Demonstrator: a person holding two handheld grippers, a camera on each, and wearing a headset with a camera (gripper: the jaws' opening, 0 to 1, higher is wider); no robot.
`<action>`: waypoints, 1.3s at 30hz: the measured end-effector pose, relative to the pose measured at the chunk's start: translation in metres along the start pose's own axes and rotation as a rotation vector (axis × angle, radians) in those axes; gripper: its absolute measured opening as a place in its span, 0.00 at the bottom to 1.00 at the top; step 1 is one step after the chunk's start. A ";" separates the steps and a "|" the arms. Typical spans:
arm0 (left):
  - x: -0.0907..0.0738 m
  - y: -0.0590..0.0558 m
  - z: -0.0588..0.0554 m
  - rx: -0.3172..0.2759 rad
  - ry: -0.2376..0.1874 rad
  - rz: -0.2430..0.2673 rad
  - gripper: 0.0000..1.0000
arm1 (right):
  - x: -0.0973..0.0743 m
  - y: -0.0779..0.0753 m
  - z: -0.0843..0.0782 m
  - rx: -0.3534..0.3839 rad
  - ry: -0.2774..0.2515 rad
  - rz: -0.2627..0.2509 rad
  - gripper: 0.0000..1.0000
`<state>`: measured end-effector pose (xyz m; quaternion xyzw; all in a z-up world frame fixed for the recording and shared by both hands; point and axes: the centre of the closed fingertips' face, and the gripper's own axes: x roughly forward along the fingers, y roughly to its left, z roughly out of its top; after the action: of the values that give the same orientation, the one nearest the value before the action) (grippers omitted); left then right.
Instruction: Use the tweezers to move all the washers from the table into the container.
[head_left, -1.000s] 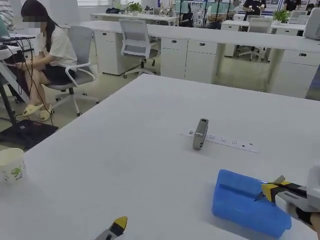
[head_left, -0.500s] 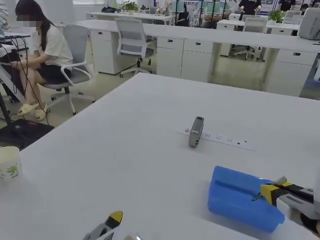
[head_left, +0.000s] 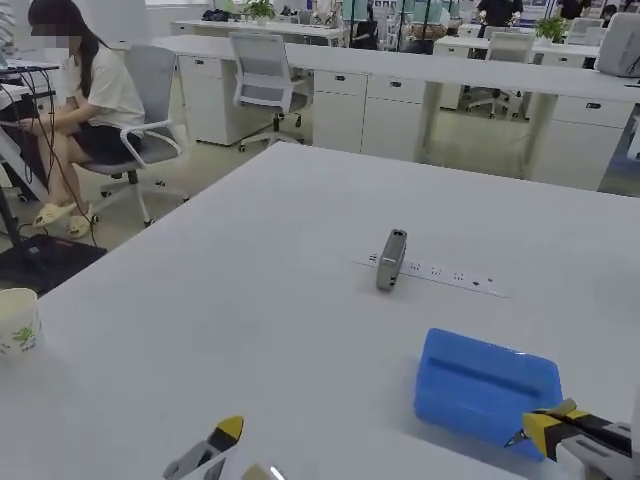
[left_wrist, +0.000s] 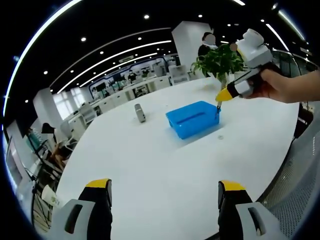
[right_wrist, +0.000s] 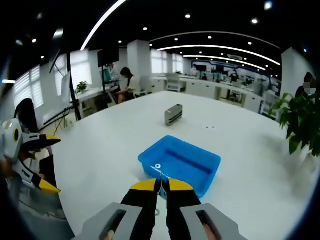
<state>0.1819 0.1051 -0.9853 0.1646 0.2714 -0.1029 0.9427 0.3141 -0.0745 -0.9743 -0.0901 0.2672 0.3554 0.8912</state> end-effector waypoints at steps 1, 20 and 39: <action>0.000 0.000 0.000 0.001 0.000 0.000 0.90 | 0.001 0.000 -0.003 -0.001 0.008 0.002 0.02; 0.001 0.000 -0.001 0.001 0.007 0.001 0.89 | 0.016 0.002 -0.039 -0.018 0.116 0.033 0.03; 0.002 0.002 -0.001 -0.002 0.006 0.007 0.89 | 0.016 0.009 -0.044 -0.067 0.142 0.029 0.02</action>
<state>0.1831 0.1068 -0.9868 0.1647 0.2738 -0.0988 0.9424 0.2995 -0.0739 -1.0194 -0.1408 0.3190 0.3697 0.8612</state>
